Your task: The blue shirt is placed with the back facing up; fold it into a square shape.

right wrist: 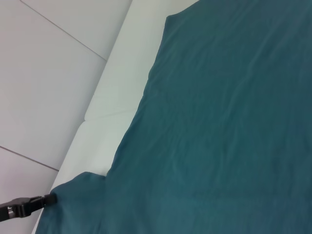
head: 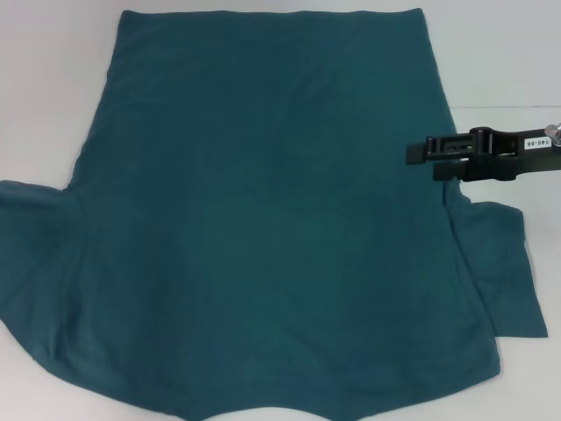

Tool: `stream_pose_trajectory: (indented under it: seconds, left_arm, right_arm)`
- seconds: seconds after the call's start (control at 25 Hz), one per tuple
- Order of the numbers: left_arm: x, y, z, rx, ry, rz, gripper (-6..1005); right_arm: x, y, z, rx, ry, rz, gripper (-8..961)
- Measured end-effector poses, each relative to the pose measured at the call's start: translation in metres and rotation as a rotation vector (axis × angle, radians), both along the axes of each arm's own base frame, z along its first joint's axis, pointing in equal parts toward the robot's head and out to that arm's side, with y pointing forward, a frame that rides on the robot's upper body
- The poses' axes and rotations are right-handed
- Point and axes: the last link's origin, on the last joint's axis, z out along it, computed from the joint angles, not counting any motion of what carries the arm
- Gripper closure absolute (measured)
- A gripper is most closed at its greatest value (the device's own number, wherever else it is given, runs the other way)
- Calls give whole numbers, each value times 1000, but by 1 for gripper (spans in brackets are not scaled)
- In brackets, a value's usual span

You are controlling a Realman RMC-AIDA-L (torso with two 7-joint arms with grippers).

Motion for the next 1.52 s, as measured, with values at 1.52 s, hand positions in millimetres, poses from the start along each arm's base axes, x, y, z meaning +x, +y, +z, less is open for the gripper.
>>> stream_pose_trajectory:
  seconds: [1.52]
  left_arm:
    - [110,42,-80,-206,-217,47,957]
  right_arm:
    - [-3,-1,-6,-14,-1,7,147]
